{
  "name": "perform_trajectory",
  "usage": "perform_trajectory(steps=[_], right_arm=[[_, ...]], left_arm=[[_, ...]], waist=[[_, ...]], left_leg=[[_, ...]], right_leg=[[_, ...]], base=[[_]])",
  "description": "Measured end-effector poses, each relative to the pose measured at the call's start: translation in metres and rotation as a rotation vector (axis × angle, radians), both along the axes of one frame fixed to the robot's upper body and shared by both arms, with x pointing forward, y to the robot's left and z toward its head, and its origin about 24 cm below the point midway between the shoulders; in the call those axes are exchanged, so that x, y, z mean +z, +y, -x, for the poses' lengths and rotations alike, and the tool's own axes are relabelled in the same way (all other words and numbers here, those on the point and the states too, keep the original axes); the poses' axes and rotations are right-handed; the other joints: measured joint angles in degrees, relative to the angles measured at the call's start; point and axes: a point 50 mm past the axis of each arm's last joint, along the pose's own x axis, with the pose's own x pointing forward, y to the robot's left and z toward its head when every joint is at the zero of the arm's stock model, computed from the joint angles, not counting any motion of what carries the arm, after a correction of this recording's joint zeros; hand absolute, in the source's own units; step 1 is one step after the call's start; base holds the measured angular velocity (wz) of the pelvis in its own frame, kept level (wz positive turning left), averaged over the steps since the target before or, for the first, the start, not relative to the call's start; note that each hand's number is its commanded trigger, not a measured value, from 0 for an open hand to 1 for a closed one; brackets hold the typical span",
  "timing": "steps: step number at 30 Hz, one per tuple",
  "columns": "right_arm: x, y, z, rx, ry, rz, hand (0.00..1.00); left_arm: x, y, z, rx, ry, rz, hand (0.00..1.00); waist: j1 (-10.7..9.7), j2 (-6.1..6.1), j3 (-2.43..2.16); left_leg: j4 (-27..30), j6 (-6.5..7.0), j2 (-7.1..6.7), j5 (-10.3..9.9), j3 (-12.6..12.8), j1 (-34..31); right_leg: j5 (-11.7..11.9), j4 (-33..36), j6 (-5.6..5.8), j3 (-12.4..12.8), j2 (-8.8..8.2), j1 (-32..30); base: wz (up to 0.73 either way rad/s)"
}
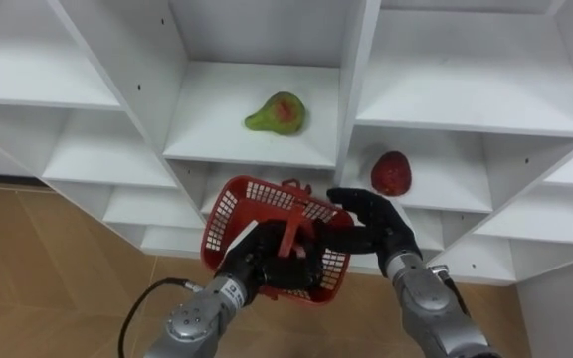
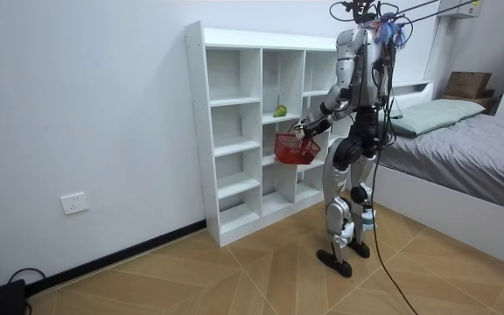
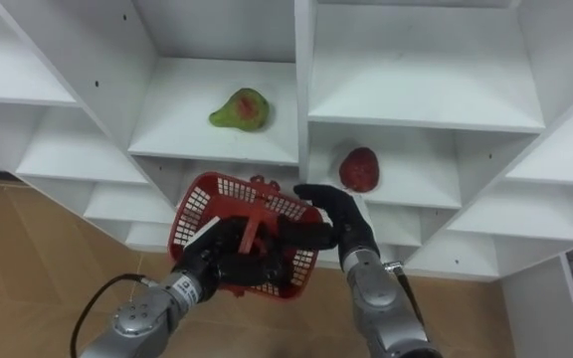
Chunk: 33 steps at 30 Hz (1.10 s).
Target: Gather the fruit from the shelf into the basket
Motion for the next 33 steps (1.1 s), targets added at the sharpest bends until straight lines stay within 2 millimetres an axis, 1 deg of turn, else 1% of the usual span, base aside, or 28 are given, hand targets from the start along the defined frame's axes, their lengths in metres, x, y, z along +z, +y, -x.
perform_trajectory(steps=[6,11,15,18,19,20,22,23,26,27,28,29,30,31,33], right_arm=[[-0.002,0.002,0.002,0.040,0.008,0.002,0.00],[-0.004,0.001,0.005,0.053,0.017,0.012,0.00],[-0.006,0.000,0.010,0.074,0.025,0.019,0.00],[-0.003,-0.001,0.012,0.092,0.009,0.023,0.00],[-0.003,-0.002,0.013,0.102,0.005,0.025,0.00],[-0.001,-0.003,0.015,0.111,-0.004,0.030,0.00],[0.000,-0.004,0.020,0.145,-0.024,0.065,0.00],[0.003,-0.003,0.022,0.170,-0.042,0.084,0.00],[0.014,0.004,0.021,0.249,-0.116,0.146,0.00],[0.015,0.004,0.021,0.264,-0.118,0.157,0.00],[0.013,0.004,0.024,0.287,-0.115,0.181,0.00],[0.013,0.005,0.027,0.308,-0.124,0.203,0.00],[0.014,0.005,0.028,0.323,-0.131,0.222,0.00],[0.017,0.006,0.029,0.351,-0.151,0.252,0.00],[0.021,0.008,0.029,0.385,-0.177,0.284,0.00]], left_arm=[[-0.001,0.006,0.001,-0.006,0.001,-0.025,1.00],[-0.003,0.008,0.003,-0.005,0.007,-0.032,1.00],[-0.004,0.009,0.005,-0.005,0.015,-0.033,1.00],[-0.005,0.009,0.005,-0.005,0.015,-0.032,1.00],[-0.005,0.009,0.005,-0.004,0.015,-0.032,1.00],[-0.005,0.009,0.005,-0.004,0.014,-0.034,1.00],[-0.005,0.010,0.006,-0.010,0.012,-0.048,1.00],[-0.005,0.011,0.006,-0.008,0.010,-0.053,1.00],[-0.005,0.018,0.006,0.014,0.008,-0.062,1.00],[-0.006,0.020,0.007,0.016,0.009,-0.070,1.00],[-0.007,0.022,0.009,0.016,0.009,-0.088,1.00],[-0.009,0.024,0.011,0.023,0.015,-0.095,1.00],[-0.009,0.025,0.012,0.028,0.016,-0.099,1.00],[-0.010,0.027,0.012,0.034,0.017,-0.110,1.00],[-0.010,0.028,0.012,0.044,0.013,-0.118,1.00]], waist=[[0.11,-0.68,-0.01],[0.32,-1.26,0.07],[0.51,-1.65,-0.01],[0.62,-2.08,-0.31],[0.86,-2.28,-0.52],[1.17,-2.43,-0.62],[1.52,-2.56,-0.66],[1.76,-2.70,-0.79],[1.84,-3.15,-0.81],[1.88,-3.28,-0.79],[2.04,-3.59,-0.82],[2.25,-3.90,-0.95],[2.53,-4.01,-0.93],[2.88,-4.25,-1.08],[3.20,-4.48,-1.13]], left_leg=[[-0.01,0.00,0.01,0.00,0.14,0.31],[-0.23,0.00,0.00,0.00,0.29,1.80],[-0.45,0.00,-0.01,0.00,0.24,2.96],[-0.43,0.00,-0.04,0.00,0.21,2.98],[-0.43,0.00,-0.03,0.00,0.23,3.07],[-0.44,0.00,0.01,0.00,0.27,3.35],[-0.47,0.00,0.00,0.00,0.33,4.02],[-0.49,0.00,0.03,0.00,0.35,4.12],[-1.25,-0.14,0.09,0.08,0.35,4.77],[-1.44,-0.20,-0.02,0.12,0.34,5.26],[-1.62,-0.20,-0.21,0.12,0.34,6.12],[-1.83,-0.20,-0.28,0.12,0.23,6.74],[-1.91,-0.19,-0.29,0.12,0.25,7.00],[-1.96,-0.19,-0.31,0.12,0.29,7.17],[-2.07,-0.17,-0.30,0.13,0.20,7.57]], right_leg=[[0.00,0.01,0.00,0.17,0.02,0.19],[-0.01,-0.22,0.02,0.11,0.03,1.65],[0.00,-1.05,0.05,0.31,0.19,3.14],[0.10,-1.18,0.08,0.34,0.40,3.24],[0.10,-1.11,0.08,0.42,0.43,3.27],[0.10,-1.05,0.08,0.61,0.50,3.46],[0.09,-1.07,0.10,0.62,0.49,4.22],[0.08,-1.07,0.10,0.61,0.48,4.31],[0.09,-1.14,0.09,0.59,0.51,4.63],[0.09,-1.23,0.09,0.59,0.52,5.04],[0.05,-1.31,0.11,0.65,0.57,5.87],[-0.07,-1.38,0.15,0.73,0.65,6.43],[-0.09,-1.41,0.16,0.84,0.73,6.66],[-0.09,-1.51,0.16,1.12,0.80,6.78],[-0.07,-1.55,0.17,1.31,0.83,7.11]], base=[[0.00],[0.00],[0.00],[0.00],[-0.04],[-0.05],[-0.02],[0.00],[0.00],[0.00],[0.00],[0.00],[0.00],[-0.05],[-0.02]])
